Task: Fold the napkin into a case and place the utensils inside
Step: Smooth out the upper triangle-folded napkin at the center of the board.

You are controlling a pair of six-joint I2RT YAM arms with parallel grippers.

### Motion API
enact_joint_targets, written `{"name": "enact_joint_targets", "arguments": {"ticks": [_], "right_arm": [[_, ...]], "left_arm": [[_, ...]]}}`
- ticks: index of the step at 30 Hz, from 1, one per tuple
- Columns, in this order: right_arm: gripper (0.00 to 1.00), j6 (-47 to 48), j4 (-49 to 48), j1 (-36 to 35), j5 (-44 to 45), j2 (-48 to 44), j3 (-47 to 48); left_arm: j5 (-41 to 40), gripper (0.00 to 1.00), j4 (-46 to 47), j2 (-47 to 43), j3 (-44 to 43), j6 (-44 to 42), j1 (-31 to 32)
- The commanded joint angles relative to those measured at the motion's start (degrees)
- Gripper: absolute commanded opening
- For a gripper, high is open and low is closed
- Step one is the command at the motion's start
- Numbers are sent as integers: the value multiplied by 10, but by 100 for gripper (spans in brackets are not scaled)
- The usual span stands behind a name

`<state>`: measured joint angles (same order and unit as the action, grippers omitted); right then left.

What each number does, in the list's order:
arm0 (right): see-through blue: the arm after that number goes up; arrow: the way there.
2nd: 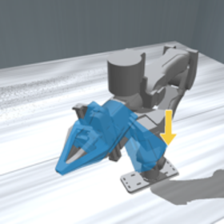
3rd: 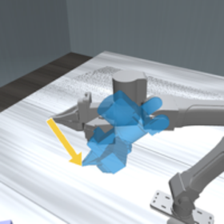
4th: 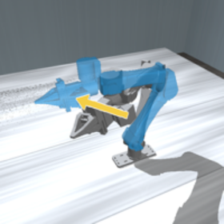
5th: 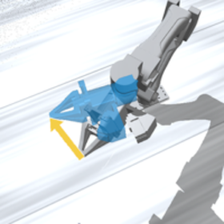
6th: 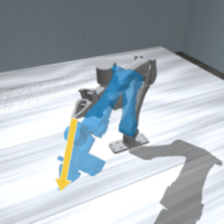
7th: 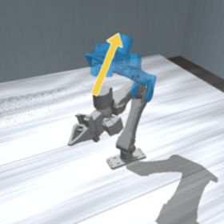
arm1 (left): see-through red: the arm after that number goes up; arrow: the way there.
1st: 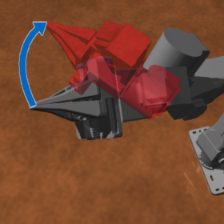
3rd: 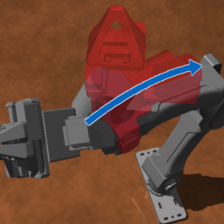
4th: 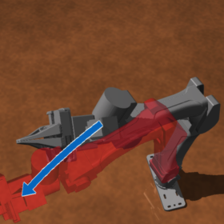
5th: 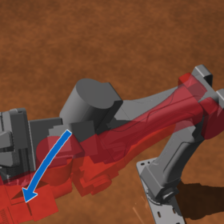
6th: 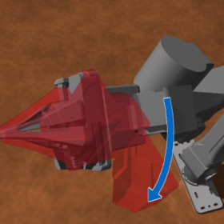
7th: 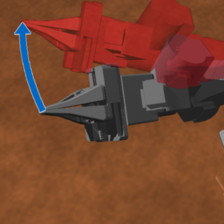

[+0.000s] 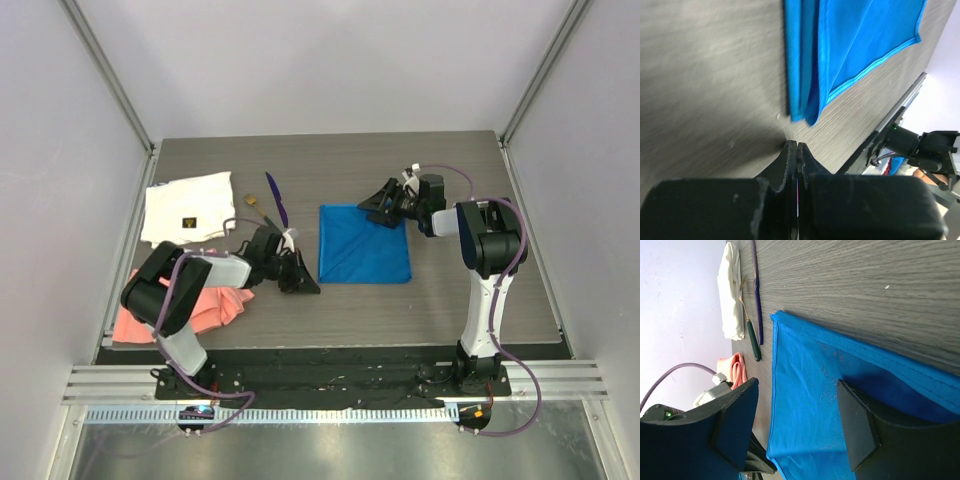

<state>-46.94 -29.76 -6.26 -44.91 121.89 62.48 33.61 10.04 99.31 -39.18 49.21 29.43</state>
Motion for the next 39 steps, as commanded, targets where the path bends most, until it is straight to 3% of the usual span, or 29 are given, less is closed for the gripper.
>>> {"name": "enact_joint_targets", "arguments": {"ticks": [1, 3, 6, 7, 10, 13, 18, 23, 32, 37, 39], "right_arm": [[70, 39, 58, 6, 41, 5, -1], [71, 40, 61, 6, 40, 2, 2], [71, 41, 66, 6, 41, -2, 3], [71, 43, 67, 5, 42, -2, 4], [71, 40, 68, 5, 41, 1, 5], [71, 38, 63, 5, 41, 4, 5], [71, 40, 64, 6, 39, 4, 5], [71, 38, 60, 6, 39, 9, 5], [71, 39, 55, 7, 40, 14, -1], [73, 56, 87, 6, 46, -10, 2], [75, 63, 109, 5, 58, -28, 4]], "left_arm": [[-46, 0, -40, -48, 24, -31, -3], [-37, 0, -54, -88, 16, -37, -2], [-16, 12, -52, -112, -17, -21, 0], [-14, 22, -39, -120, -38, -10, 0], [-3, 29, -13, -91, -94, 18, 0], [8, 11, 1, -43, -149, 29, 1], [7, 0, 7, 39, -176, 24, -3], [-2, 0, 15, 52, -138, 13, -4], [-22, 0, 60, 37, 13, 10, -24], [-64, 1, -24, -66, 49, -56, -24], [-89, 11, -93, -109, 38, -72, -24]]}}
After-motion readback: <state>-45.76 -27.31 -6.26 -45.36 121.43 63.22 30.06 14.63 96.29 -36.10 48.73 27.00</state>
